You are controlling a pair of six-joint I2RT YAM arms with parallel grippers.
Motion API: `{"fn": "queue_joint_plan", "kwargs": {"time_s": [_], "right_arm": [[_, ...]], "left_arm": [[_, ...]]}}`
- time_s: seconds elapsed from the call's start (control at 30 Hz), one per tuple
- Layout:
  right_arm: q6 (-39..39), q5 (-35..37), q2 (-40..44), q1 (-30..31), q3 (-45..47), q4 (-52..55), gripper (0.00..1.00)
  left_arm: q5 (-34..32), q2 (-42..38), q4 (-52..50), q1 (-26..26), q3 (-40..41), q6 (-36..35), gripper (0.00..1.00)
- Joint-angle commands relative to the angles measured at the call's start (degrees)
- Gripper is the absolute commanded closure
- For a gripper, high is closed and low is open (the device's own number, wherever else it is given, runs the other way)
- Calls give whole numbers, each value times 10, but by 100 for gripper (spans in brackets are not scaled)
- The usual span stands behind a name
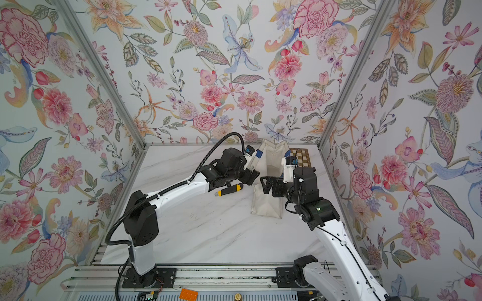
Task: Place the art knife into the pouch
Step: Adjust the pouch at the center of the board, then pick up the utility knife at the center of the board.
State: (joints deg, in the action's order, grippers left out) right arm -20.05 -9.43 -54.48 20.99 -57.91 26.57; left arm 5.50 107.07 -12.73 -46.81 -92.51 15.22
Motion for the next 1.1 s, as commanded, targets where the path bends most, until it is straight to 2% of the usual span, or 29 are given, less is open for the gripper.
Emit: {"fn": "queue_joint_plan", "kwargs": {"time_s": [0.0, 0.27, 0.4, 0.5, 0.57, 0.73, 0.83, 1.0, 1.07], "right_arm": [[25, 52, -41, 35, -42, 21, 1], [46, 101, -170, 125, -142, 30, 1], [59, 84, -244, 150, -195, 30, 1], [94, 60, -316, 178, -240, 34, 1], [99, 52, -372, 186, -284, 55, 1], [116, -15, -487, 176, -376, 89, 1], [137, -7, -545, 168, -421, 117, 1], [241, 56, -627, 183, -474, 162, 1], [278, 49, -655, 181, -493, 184, 1]], "left_arm": [[-37, -85, 35, 34, 58, 5, 1], [-49, -222, 82, 113, 245, 48, 1], [-26, -284, 123, 154, 343, 83, 1], [-42, -315, 138, 172, 406, 90, 1], [-65, -325, 136, 184, 432, 89, 0], [-53, -365, 165, 211, 493, 106, 1], [-55, -389, 172, 220, 521, 111, 1], [-88, -409, 144, 223, 534, 92, 0], [-90, -420, 147, 223, 541, 93, 1]]}}
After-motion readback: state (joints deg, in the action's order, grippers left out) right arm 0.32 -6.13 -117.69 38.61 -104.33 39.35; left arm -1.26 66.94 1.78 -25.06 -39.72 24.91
